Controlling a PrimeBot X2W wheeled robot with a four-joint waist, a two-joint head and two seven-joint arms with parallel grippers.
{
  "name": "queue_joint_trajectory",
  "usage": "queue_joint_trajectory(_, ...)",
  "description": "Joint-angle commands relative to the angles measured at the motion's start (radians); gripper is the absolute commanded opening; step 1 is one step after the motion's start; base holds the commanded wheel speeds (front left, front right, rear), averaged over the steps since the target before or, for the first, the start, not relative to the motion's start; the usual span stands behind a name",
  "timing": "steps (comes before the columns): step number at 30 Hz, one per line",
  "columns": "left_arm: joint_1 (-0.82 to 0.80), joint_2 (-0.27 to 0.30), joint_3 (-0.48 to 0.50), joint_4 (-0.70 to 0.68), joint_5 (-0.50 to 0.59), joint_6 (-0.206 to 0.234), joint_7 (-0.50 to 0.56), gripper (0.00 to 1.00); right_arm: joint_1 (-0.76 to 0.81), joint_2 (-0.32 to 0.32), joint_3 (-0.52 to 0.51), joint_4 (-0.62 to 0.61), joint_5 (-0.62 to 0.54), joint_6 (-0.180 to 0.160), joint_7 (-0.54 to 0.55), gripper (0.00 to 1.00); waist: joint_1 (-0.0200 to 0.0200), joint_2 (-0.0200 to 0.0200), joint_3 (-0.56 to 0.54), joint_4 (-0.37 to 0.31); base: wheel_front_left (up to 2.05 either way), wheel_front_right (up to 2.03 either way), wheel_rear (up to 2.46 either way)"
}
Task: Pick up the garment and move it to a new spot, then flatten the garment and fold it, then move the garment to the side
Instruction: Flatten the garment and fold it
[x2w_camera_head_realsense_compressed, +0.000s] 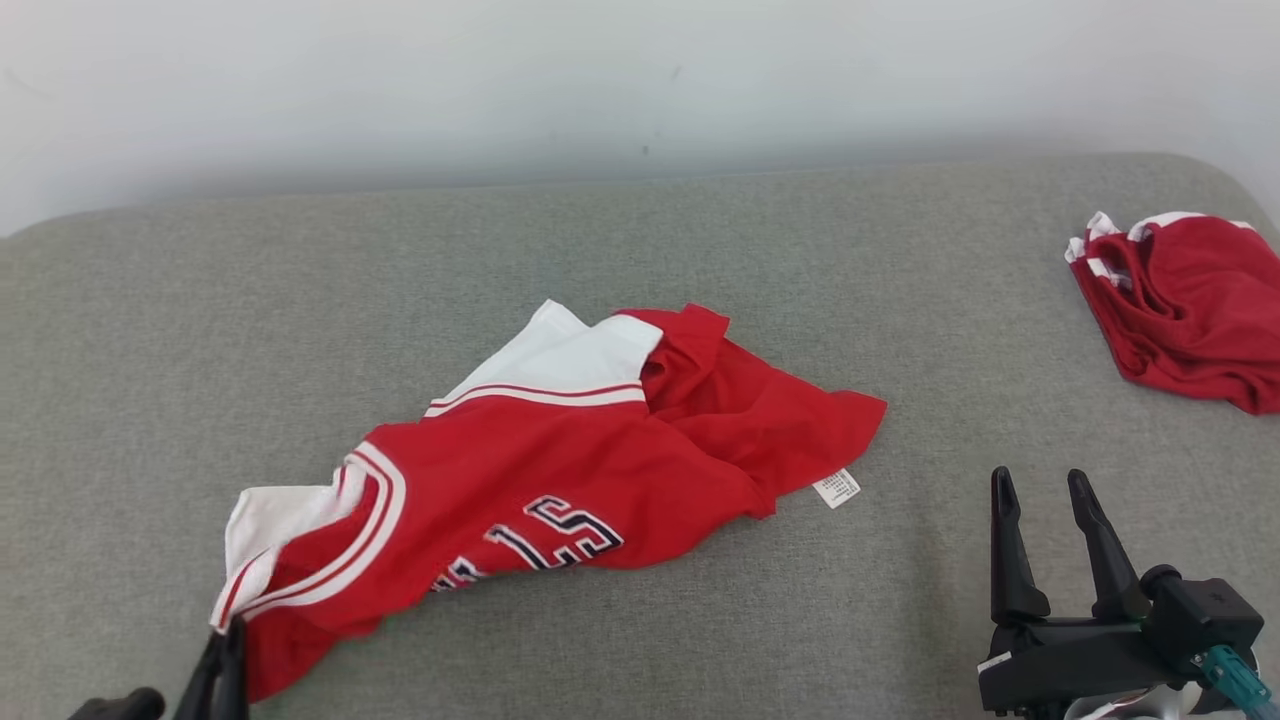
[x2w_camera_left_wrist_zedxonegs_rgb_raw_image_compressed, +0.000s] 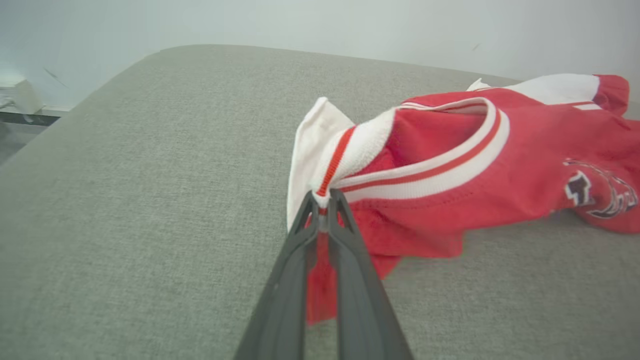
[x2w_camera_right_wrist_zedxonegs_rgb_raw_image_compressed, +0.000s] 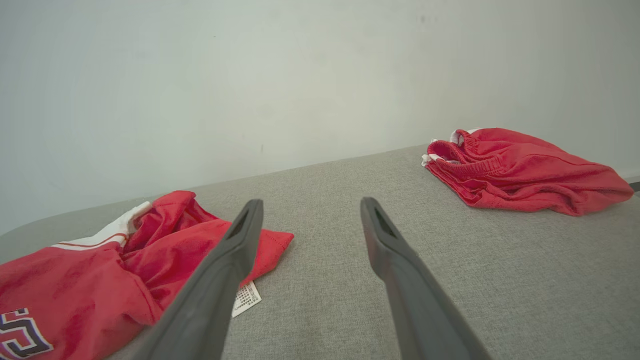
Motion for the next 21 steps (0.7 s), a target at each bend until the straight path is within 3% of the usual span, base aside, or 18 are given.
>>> queue_joint_trajectory(1,-0.008,0.001,0.015,0.011,-0.003,0.009,-0.013,0.00,-0.004,-0.004,-0.001,0.000,-0.006,-0.003,-0.004,1.00,0.0001,0.0000,-0.009,0.012,0.00,0.00,0.00)
queue_joint_trajectory(10,-0.014,-0.003,0.065,0.067,0.021,0.006,-0.038,0.01,0.002,-0.003,0.003,0.006,-0.013,-0.003,-0.004,1.00,0.0001,0.0000,-0.021,0.032,0.00,0.00,0.00)
queue_joint_trajectory(11,-0.019,-0.007,0.071,0.066,0.024,0.009,-0.038,0.39,0.003,-0.003,0.004,0.008,-0.013,-0.003,-0.004,1.00,0.0001,0.0000,-0.022,0.034,0.00,0.00,0.00)
queue_joint_trajectory(12,-0.022,-0.014,0.076,0.060,0.027,0.009,-0.039,1.00,0.003,-0.003,0.003,0.009,-0.012,-0.003,-0.004,1.00,0.0001,0.0000,-0.023,0.035,0.00,0.00,0.00)
queue_joint_trajectory(21,0.004,-0.079,0.191,-0.143,0.134,-0.002,-0.039,1.00,0.008,-0.002,0.002,0.009,-0.006,-0.003,-0.004,1.00,0.0001,0.0000,-0.037,0.050,0.00,0.00,0.00)
